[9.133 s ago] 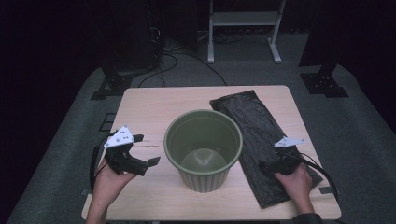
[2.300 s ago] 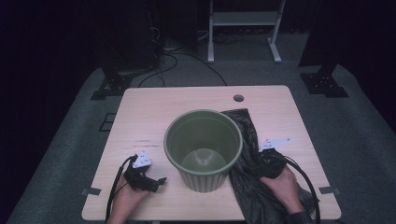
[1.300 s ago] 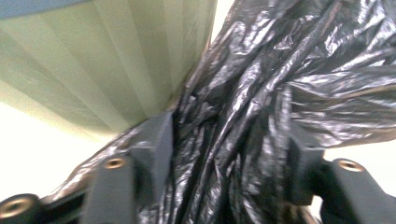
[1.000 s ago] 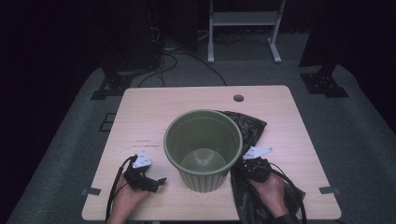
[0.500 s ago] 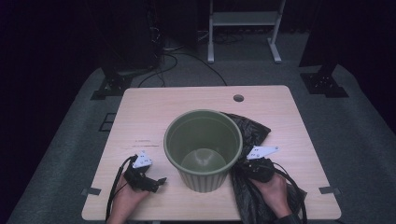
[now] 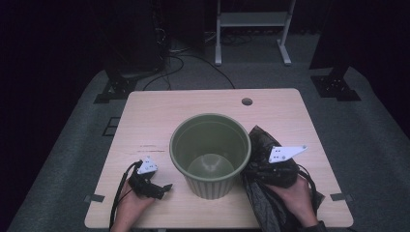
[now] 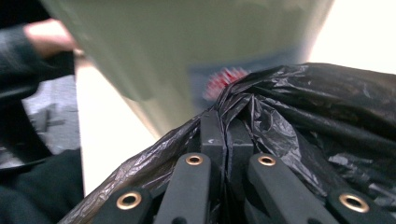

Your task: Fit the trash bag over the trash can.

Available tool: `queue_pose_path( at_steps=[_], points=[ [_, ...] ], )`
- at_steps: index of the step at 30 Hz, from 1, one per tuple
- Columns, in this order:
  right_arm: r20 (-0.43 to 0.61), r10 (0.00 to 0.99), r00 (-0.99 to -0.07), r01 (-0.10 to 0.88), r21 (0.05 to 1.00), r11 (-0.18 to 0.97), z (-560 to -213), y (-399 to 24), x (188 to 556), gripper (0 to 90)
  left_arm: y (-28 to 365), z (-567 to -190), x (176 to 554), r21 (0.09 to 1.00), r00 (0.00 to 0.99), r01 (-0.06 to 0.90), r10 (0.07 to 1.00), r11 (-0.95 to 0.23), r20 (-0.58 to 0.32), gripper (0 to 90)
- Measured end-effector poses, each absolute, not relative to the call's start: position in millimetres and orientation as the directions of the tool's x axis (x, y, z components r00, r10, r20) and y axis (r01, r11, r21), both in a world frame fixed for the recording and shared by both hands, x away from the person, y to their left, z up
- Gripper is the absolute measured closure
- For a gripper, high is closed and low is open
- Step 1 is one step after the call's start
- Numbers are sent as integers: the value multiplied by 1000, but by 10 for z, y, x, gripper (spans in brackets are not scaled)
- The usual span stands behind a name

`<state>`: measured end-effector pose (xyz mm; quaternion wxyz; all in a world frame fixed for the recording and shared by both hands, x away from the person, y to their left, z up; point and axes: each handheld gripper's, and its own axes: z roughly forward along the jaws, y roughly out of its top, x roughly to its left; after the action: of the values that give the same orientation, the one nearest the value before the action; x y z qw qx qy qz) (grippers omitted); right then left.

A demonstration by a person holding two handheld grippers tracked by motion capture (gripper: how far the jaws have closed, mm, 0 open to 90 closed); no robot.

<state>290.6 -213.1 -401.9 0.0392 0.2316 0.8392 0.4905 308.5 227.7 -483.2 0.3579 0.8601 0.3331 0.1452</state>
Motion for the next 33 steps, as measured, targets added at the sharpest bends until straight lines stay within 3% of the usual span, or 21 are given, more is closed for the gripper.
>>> queue_pose_path(
  at_steps=[22,33],
  points=[
    [121,220,-968,200,903,381,-3300,-2296,2655,881,2279,-4831,3086,711,738,468,675,-525,13,0],
    [87,135,-987,132,920,369,-2909,-2186,2689,879,2279,-4832,3086,712,737,467,675,-524,13,0]
  ],
)
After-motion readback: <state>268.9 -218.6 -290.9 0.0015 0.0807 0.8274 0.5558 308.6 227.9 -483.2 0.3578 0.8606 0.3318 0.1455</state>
